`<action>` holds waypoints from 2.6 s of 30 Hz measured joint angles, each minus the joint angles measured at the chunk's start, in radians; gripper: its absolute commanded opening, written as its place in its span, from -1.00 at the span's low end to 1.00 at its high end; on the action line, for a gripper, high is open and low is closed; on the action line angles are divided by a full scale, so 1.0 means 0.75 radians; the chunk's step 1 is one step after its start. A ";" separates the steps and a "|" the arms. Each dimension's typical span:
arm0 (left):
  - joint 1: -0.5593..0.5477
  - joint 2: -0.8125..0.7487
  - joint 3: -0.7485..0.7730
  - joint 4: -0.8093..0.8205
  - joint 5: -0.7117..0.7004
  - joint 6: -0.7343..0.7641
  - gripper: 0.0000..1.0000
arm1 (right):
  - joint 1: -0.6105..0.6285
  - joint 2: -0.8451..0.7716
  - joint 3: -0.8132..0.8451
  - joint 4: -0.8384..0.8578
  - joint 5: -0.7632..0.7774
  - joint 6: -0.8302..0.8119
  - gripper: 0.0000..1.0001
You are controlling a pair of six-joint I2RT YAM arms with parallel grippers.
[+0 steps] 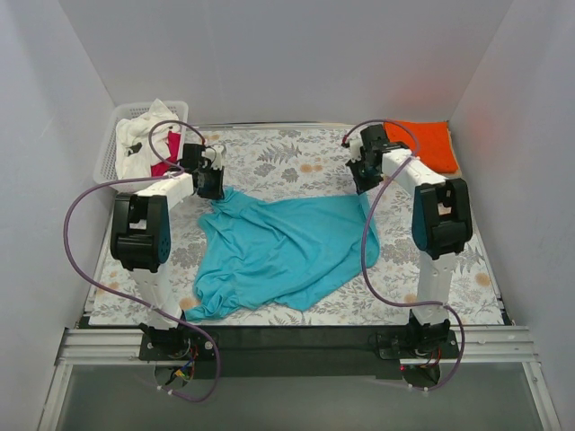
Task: Fold and stack the t-shirts
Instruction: Flatten the tshirt out
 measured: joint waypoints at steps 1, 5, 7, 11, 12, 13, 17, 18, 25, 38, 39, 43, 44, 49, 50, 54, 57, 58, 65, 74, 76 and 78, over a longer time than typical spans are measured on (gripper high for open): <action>0.002 0.000 0.004 -0.003 0.001 -0.001 -1.00 | -0.008 -0.025 -0.001 -0.003 -0.006 -0.009 -0.97; 0.010 0.000 0.041 -0.009 0.009 -0.007 -1.00 | -0.078 -0.148 -0.004 -0.004 -0.025 -0.061 -0.97; 0.017 0.000 0.067 -0.009 0.017 -0.013 -1.00 | -0.126 -0.207 -0.004 -0.003 -0.031 -0.092 -0.97; 0.041 0.000 0.142 -0.011 0.041 -0.027 -1.00 | -0.217 -0.281 -0.005 -0.003 -0.052 -0.149 -0.97; 0.046 0.000 0.166 -0.013 0.051 -0.033 -1.00 | -0.233 -0.292 -0.005 -0.003 -0.061 -0.160 -0.97; 0.051 -0.001 0.192 -0.014 0.060 -0.039 -1.00 | -0.252 -0.302 -0.005 -0.004 -0.073 -0.172 -0.97; 0.071 -0.027 0.285 -0.029 0.092 -0.062 -1.00 | -0.298 -0.362 -0.004 -0.016 -0.114 -0.227 -0.97; 0.076 -0.044 0.305 -0.033 0.100 -0.070 -1.00 | -0.306 -0.387 -0.004 -0.020 -0.124 -0.239 -0.97; 0.124 -0.291 0.417 -0.057 0.162 -0.134 -1.00 | -0.325 -0.665 -0.002 -0.035 -0.195 -0.315 -0.97; 0.126 -1.062 0.443 -0.034 0.087 -0.221 -1.00 | -0.367 -1.281 0.025 -0.013 -0.198 -0.424 -0.97; 0.126 -1.128 0.437 -0.031 0.077 -0.222 -1.00 | -0.367 -1.324 0.025 -0.003 -0.198 -0.430 -0.97; 0.126 -1.351 0.422 -0.026 0.037 -0.221 -1.00 | -0.368 -1.491 0.026 0.033 -0.175 -0.440 -0.97; 0.126 -1.400 0.422 -0.027 0.027 -0.220 -1.00 | -0.368 -1.521 0.028 0.040 -0.170 -0.441 -0.97; 0.159 -1.557 0.459 -0.057 0.003 -0.203 -1.00 | -0.368 -1.638 0.111 0.043 -0.148 -0.435 -0.97; 0.163 -1.571 0.482 -0.071 0.001 -0.196 -1.00 | -0.368 -1.646 0.131 0.046 -0.143 -0.434 -0.97; 0.167 -1.571 0.612 -0.129 -0.011 -0.160 -1.00 | -0.368 -1.664 0.230 0.052 -0.134 -0.428 -0.97; 0.167 -1.557 0.683 -0.159 -0.028 -0.126 -1.00 | -0.368 -1.664 0.254 0.081 -0.135 -0.424 -0.97; 0.167 -1.556 0.680 -0.156 -0.035 -0.114 -1.00 | -0.368 -1.661 0.248 0.086 -0.137 -0.421 -0.97; 0.167 -1.501 0.370 -0.115 0.007 -0.057 -1.00 | -0.368 -1.566 -0.027 0.210 -0.195 -0.406 -0.97; 0.169 -1.059 -0.209 0.085 0.067 -0.026 -1.00 | -0.335 -1.173 -0.562 0.418 -0.221 -0.411 -0.97; 0.168 -0.923 -0.233 0.145 0.076 -0.026 -1.00 | -0.311 -1.069 -0.598 0.460 -0.217 -0.412 -0.97; 0.166 -0.737 -0.203 0.225 0.076 -0.027 -1.00 | -0.287 -0.931 -0.602 0.533 -0.218 -0.412 -0.97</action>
